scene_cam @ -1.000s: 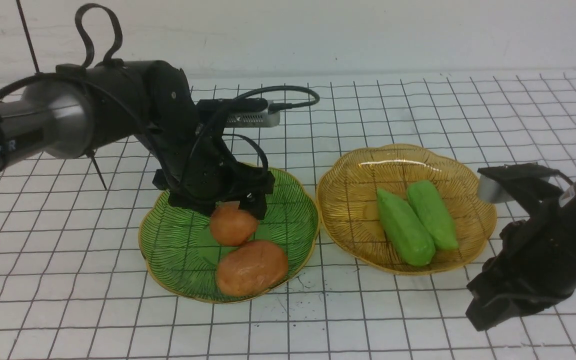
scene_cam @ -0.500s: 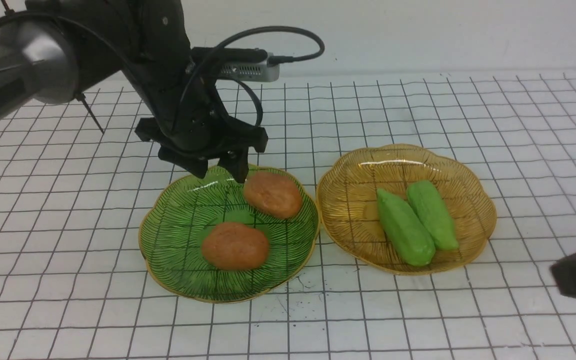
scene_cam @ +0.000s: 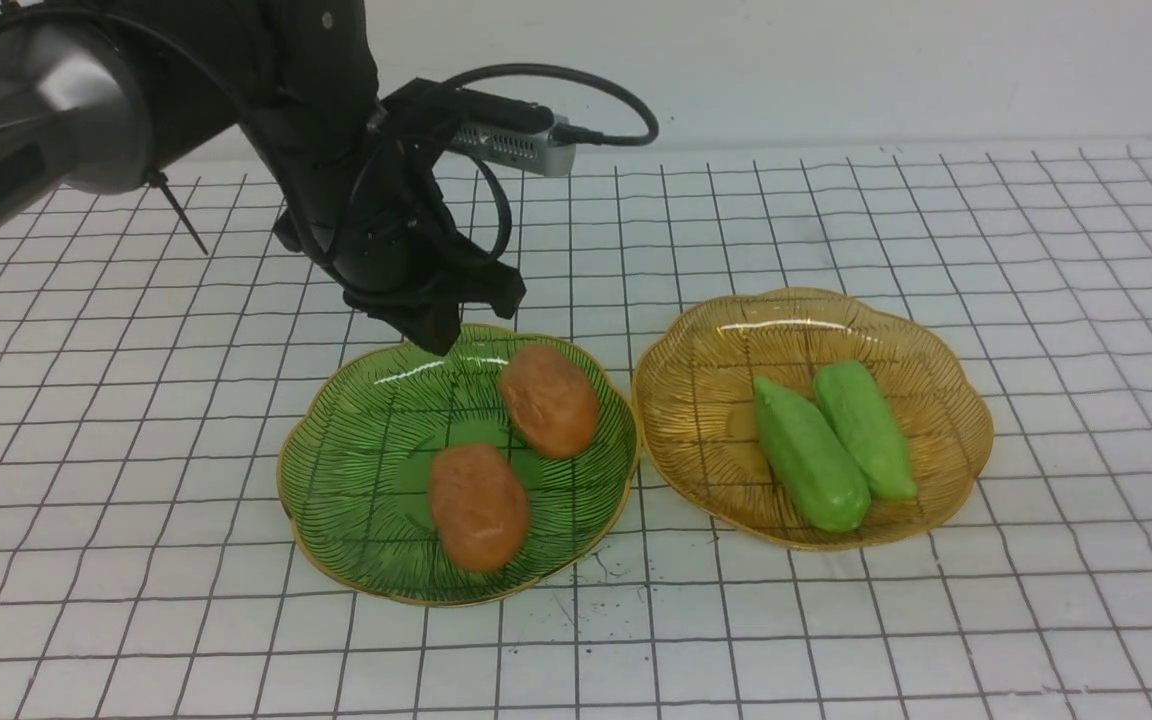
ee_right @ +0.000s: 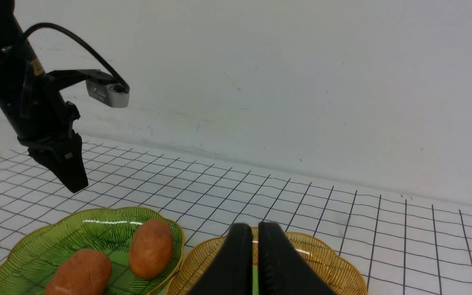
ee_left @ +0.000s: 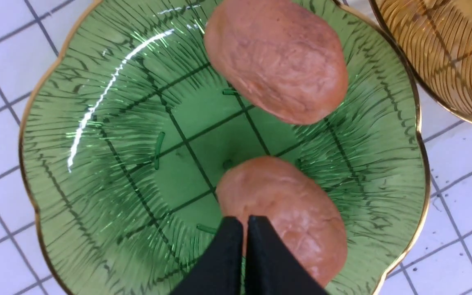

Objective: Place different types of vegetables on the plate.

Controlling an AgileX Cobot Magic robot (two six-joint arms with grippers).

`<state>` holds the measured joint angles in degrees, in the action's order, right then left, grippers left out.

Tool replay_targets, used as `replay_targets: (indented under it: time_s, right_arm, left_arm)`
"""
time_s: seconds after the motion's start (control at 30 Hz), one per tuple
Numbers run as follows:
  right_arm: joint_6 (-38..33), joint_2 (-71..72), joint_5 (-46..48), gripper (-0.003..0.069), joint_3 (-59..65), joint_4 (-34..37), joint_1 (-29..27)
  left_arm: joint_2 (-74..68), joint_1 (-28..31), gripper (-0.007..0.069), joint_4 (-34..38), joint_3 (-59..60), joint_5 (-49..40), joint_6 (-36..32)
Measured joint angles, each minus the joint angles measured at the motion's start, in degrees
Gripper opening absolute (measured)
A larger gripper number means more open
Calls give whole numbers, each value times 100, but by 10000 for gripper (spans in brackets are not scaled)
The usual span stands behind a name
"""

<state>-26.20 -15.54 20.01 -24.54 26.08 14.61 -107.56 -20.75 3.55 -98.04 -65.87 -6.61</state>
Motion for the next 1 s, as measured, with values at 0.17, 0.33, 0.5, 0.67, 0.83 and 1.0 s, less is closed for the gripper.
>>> replay_targets:
  time_s: [0.17,0.33,0.5,0.67,0.83,1.0]
  right_arm:
    - [0,0,-34,15,4,1,0]
    - [-1,0,-38,15,4,1,0]
    - [-1,0,-51,15,4,1,0]
    - [-1,57,-177,15,149,79,0]
    - [-6,723,-325,15,946,21,0]
    - [-6,1580,-349,15,2074,-709,-424]
  left_arm:
    - [0,0,-8,-6,0,-95,-30]
    - [0,0,-8,-300,-154,-331,-199]
    - [143,0,-8,-611,-672,-470,-211]
    - [716,0,-8,-687,-838,-488,-232]
    - [1234,0,-8,-704,-857,-586,-272]
    - [1452,0,-8,-704,-861,-604,-274]
